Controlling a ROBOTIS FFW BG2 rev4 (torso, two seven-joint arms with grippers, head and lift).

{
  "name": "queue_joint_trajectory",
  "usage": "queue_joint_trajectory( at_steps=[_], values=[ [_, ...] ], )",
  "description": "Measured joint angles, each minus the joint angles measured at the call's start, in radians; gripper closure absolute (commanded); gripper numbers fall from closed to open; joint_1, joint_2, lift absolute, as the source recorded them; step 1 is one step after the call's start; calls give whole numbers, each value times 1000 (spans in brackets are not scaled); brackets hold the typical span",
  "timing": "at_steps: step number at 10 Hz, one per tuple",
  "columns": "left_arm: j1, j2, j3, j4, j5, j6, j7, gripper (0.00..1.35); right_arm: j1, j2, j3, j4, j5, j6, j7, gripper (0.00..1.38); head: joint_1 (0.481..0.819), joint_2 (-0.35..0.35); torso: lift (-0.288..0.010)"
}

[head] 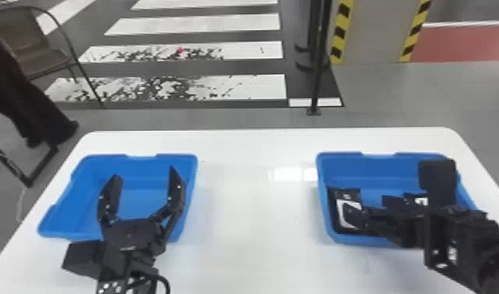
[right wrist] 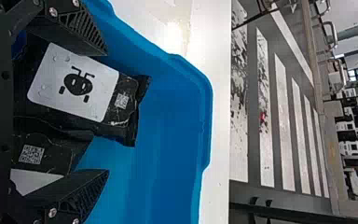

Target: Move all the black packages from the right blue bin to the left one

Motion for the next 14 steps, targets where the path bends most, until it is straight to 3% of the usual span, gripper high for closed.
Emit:
queue_joint_trajectory(
  at_steps=[4,7,8,9,10,12,14],
  values=[
    [-4,2,-3,3,-3,0,0,98,-3,-9,39,6,-48,39,7,144,695,127,-154],
    [-7,3,-6,8,-4,0,0,98,-18,-11,43,29,-50,59,2,223,695,123,-154],
    [-7,3,-5,9,-3,0,-1,98,-31,-12,52,45,-52,61,1,401,695,123,-154],
    [-8,3,-5,11,-1,0,-3,98,-51,-16,67,76,-78,73,2,877,695,131,-154],
    [-9,3,-5,14,3,-1,-4,98,-65,-21,82,99,-105,92,3,1030,695,142,-154],
    [-7,2,-2,18,12,-7,-5,98,-61,-24,88,98,-127,92,3,1134,695,157,-154],
    [-7,1,-2,20,13,-10,-5,99,-37,-23,77,76,-127,41,1,1145,695,159,-154]
  ],
)
